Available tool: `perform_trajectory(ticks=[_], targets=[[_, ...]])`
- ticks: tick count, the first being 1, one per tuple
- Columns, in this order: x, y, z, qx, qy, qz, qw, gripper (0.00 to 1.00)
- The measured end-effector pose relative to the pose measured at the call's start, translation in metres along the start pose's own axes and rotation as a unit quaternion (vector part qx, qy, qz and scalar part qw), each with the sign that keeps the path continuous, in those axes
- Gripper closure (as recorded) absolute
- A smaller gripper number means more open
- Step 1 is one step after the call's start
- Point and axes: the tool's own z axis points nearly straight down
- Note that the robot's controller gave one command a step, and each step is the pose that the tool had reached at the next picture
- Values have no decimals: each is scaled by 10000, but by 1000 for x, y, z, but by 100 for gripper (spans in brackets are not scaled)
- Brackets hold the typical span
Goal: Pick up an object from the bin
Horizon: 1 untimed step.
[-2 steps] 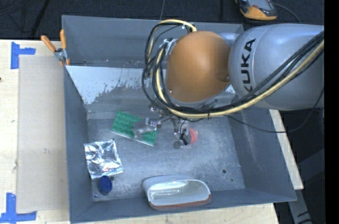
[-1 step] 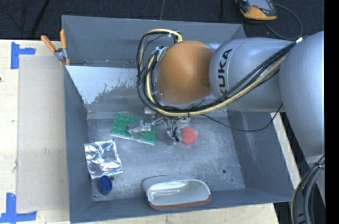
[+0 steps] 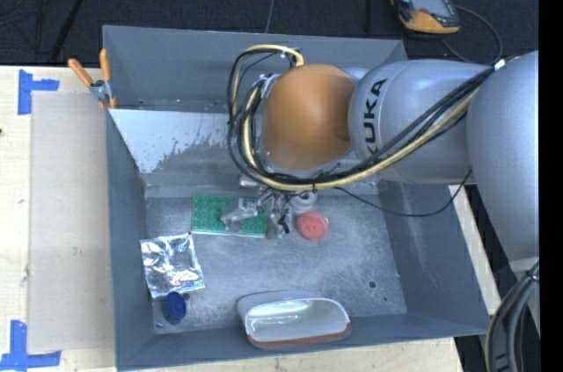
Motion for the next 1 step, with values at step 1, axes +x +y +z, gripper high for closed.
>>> perform_trajectory(ticks=[1], targets=[[-15,-1,-130,36,-6,-100,9999,100]])
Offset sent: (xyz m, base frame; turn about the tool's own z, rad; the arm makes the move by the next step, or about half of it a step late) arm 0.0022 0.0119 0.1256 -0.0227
